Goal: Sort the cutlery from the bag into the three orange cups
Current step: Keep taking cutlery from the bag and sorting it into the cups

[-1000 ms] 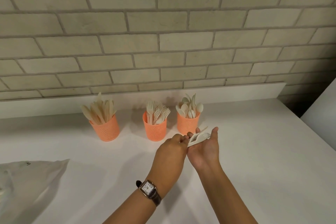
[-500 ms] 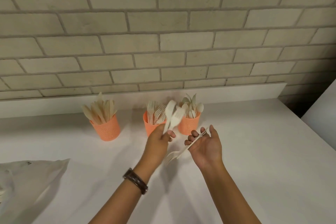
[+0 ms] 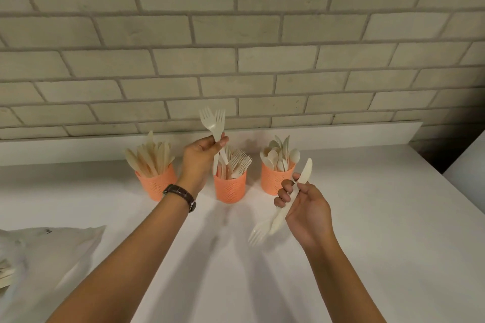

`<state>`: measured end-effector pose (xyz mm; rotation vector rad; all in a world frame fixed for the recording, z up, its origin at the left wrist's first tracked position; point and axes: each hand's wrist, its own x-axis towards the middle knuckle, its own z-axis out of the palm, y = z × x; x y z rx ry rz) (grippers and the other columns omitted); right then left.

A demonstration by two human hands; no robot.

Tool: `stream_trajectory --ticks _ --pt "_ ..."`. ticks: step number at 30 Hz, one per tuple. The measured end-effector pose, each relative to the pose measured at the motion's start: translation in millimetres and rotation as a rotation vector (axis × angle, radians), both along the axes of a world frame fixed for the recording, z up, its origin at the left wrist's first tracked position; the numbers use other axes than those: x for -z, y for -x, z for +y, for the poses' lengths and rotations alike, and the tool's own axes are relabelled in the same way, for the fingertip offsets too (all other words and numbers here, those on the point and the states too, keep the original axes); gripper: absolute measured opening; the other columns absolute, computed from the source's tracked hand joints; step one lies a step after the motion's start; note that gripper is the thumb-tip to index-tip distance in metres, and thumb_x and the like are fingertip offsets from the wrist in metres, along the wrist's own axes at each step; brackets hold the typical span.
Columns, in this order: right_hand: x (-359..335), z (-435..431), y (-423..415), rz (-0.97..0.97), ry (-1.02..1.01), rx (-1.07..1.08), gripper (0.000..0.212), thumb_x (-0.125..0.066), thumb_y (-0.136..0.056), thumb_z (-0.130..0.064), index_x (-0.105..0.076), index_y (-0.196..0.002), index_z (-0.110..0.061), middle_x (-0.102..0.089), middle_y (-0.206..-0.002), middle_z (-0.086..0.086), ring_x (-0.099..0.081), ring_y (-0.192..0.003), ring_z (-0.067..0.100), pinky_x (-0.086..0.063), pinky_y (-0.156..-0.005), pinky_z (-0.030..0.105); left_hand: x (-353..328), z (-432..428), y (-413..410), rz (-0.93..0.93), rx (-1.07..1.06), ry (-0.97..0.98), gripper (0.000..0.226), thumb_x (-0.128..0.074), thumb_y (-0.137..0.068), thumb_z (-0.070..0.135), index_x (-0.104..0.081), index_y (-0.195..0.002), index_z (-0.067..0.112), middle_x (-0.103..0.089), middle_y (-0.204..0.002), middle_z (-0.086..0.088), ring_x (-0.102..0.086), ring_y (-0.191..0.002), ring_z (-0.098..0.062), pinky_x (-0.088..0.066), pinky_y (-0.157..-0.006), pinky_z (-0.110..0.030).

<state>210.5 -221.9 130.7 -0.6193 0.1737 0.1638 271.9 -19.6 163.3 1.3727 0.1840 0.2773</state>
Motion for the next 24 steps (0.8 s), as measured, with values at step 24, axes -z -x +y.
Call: stream_trajectory --ticks 24 --pt "-2 1 -2 -0.008 0.052 -0.025 0.022 -0.031 -0.092 -0.007 -0.052 -0.089 -0.012 -0.048 -0.067 0.006 -0.041 -0.055 0.018 -0.034 -0.057 0.03 62 2 -20 0.141 -0.165 -0.457 0.028 -0.06 -0.084 0.001 -0.043 -0.064 0.008 -0.04 -0.06 -0.006 -0.036 -0.057 -0.015 -0.033 -0.057 -0.021"
